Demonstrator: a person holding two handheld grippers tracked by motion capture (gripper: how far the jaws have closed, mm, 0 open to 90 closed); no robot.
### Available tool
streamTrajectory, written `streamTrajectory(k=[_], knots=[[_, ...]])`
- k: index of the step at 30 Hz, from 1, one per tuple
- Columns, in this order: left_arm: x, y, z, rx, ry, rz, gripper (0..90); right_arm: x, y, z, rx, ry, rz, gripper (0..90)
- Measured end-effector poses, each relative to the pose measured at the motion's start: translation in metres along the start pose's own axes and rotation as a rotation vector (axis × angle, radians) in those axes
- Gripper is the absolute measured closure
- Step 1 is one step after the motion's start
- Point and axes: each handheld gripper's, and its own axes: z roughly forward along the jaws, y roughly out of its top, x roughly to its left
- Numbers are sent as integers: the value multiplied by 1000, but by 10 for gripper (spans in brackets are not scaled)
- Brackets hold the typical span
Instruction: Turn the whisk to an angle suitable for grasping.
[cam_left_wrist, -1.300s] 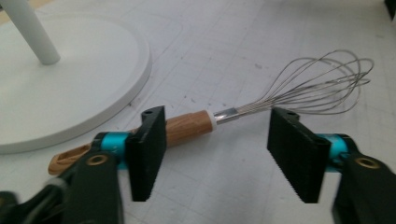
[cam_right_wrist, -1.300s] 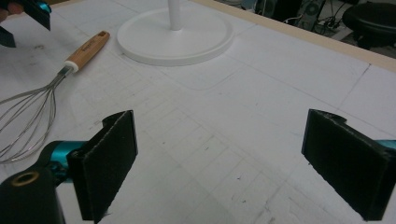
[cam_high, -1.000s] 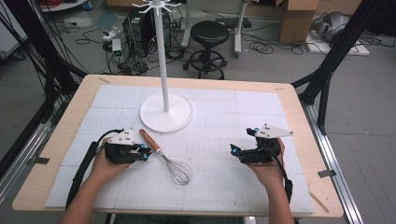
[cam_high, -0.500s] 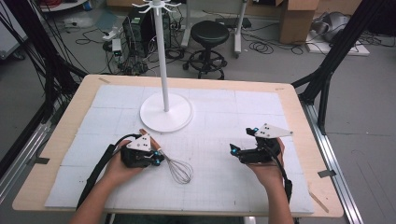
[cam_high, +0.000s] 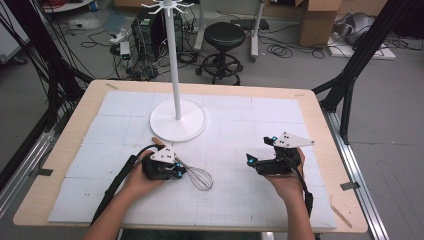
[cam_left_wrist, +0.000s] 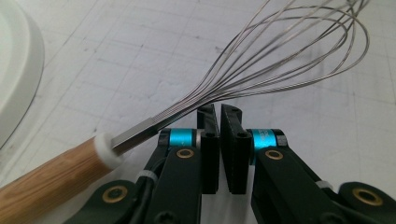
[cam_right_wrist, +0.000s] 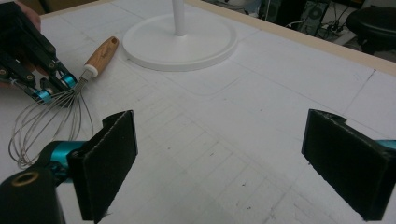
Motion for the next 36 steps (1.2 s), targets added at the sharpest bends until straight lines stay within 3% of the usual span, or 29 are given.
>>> streamTrajectory(k=[6, 13, 19, 22, 24, 29, 33, 36], knots=[[-3, 3, 1, 8, -6, 15, 847, 0, 0, 0, 0, 1, -1, 93], [-2, 2, -19, -24, 15, 0, 809, 0, 1, -2, -6, 1, -2, 92], [6, 0, -41, -61, 69, -16, 703, 1, 1, -1, -2, 0, -7, 92], [13, 1, -54, -79, 99, -22, 589, 1, 1, 0, 0, 1, -8, 92], [15, 1, -56, -82, 98, -23, 558, 1, 1, 0, 1, 1, -6, 92], [23, 8, -68, -72, 125, -4, 446, 1, 0, 1, 3, -2, -5, 92], [27, 12, -73, -83, 117, 5, 393, 1, 0, 0, 2, -1, -4, 92], [30, 17, -72, -38, 120, 29, 353, 0, 0, 0, 0, 1, -3, 92]])
